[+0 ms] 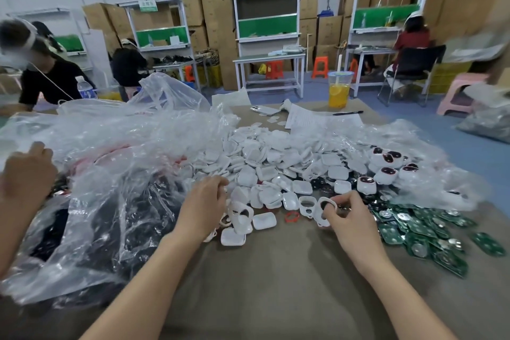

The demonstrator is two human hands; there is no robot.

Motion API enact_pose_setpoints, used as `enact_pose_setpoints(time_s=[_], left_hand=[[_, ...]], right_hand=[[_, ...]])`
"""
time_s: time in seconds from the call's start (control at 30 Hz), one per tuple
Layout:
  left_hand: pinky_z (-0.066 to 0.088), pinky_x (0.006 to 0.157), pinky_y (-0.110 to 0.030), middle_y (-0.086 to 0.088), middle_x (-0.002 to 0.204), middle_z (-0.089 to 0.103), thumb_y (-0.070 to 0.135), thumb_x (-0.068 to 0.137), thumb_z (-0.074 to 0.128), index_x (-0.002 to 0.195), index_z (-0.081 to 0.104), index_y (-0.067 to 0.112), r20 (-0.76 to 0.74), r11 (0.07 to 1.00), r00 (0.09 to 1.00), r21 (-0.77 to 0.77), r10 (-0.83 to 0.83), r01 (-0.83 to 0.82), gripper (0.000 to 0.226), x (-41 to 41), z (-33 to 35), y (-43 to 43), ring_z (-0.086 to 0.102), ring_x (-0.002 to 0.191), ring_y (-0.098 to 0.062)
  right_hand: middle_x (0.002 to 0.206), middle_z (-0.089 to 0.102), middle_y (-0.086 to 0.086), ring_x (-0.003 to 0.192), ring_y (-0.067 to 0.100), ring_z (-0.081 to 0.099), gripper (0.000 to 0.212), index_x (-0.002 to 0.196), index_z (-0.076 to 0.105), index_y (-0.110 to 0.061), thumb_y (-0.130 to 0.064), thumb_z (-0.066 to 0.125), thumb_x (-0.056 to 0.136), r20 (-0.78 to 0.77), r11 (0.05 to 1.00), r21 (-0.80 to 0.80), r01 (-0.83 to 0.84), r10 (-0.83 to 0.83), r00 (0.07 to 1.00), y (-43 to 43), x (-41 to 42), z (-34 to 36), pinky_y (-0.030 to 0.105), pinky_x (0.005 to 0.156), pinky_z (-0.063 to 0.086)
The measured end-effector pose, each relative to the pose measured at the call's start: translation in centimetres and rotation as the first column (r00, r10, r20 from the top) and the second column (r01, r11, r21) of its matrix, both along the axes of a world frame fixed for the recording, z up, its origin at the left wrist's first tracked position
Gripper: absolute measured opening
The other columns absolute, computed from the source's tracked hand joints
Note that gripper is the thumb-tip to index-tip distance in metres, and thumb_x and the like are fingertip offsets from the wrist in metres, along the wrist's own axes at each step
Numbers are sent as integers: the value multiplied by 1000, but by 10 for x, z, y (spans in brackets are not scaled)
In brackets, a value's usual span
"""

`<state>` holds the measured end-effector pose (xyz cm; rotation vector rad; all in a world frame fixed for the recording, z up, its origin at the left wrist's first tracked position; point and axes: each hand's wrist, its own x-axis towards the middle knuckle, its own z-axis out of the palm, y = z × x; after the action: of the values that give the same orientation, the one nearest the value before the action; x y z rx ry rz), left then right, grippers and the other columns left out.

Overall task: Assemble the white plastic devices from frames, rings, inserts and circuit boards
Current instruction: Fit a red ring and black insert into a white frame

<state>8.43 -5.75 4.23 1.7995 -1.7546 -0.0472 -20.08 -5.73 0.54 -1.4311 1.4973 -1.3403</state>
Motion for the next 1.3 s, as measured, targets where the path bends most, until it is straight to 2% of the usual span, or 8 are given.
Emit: enact_pose_setpoints(time_s=[0.13, 0.27, 0.6, 0.83, 0.97, 1.1, 1.2, 1.3], left_hand=[[38, 105, -40, -3, 144, 52, 26, 107, 38, 139, 52, 21, 365, 971, 931, 232, -28, -61, 35, 13, 4, -13, 45, 130, -26], [46, 99, -44, -6, 142, 49, 27, 105, 44, 136, 50, 30, 525, 955, 846, 288, -91, -76, 31, 18, 10, -18, 52, 123, -28], [47, 97, -46, -13, 144, 41, 1, 93, 56, 150, 34, 38, 701, 893, 666, 435, -255, -116, 71, 18, 26, -20, 41, 133, -35], [50, 85, -36, -1, 139, 47, 23, 104, 52, 129, 60, 33, 740, 950, 636, 311, -218, -37, 28, 19, 21, -17, 47, 124, -25], [37, 110, -44, -2, 152, 42, 30, 104, 50, 127, 64, 26, 745, 972, 645, 235, -171, -14, 27, 23, 11, -14, 32, 142, -29], [40, 106, -51, -10, 138, 61, 26, 102, 58, 109, 71, 10, 569, 990, 817, -32, -96, 139, 22, 15, 11, -3, 47, 134, -36], [51, 78, -35, 5, 97, 72, 27, 101, 59, 103, 67, 16, 188, 970, 965, -127, -184, 210, 14, -10, 11, 9, 65, 91, -16], [42, 65, -12, 20, 76, 64, 31, 97, 64, 93, 61, 29, -146, 966, 955, -56, -259, 253, 6, -47, 1, 14, 59, 74, 2]], right_hand=[[88, 67, -3, 70, 1, 58, 11, 86, 56, -21, -21, 66, 90, -49, 999, -18, 30, -30, 998, 2, 2, 1, 11, 49, 41], [92, 61, -1, 76, -1, 56, 11, 85, 55, -19, -20, 63, 92, -184, 999, -49, 20, -28, 982, 7, 4, 2, 10, 58, 39], [87, 52, -3, 90, 24, 48, 17, 82, 54, -15, -25, 67, 88, -404, 992, -54, 118, -130, 906, 15, -4, -2, 37, 77, 39], [96, 43, -2, 94, 18, 31, 22, 76, 54, -22, -39, 64, 86, -585, 993, -20, 113, -103, 804, 20, 4, -6, 33, 92, 33], [103, 41, -5, 99, 16, 31, 25, 76, 53, -27, -49, 54, 88, -661, 997, 25, 78, -42, 749, 27, 4, -4, 33, 95, 33], [105, 41, -6, 104, 17, 35, 25, 82, 53, -27, -50, 49, 89, -706, 997, 26, 67, -29, 708, 31, 5, -4, 34, 95, 34], [102, 47, -11, 101, 15, 43, 22, 93, 51, -33, -54, 51, 88, -591, 999, 5, 37, -27, 806, 31, 1, -4, 34, 93, 37], [103, 56, -20, 101, 0, 55, 18, 97, 52, -44, -58, 56, 87, -319, 988, 8, -156, 150, 936, 28, -15, 4, 28, 88, 45]])
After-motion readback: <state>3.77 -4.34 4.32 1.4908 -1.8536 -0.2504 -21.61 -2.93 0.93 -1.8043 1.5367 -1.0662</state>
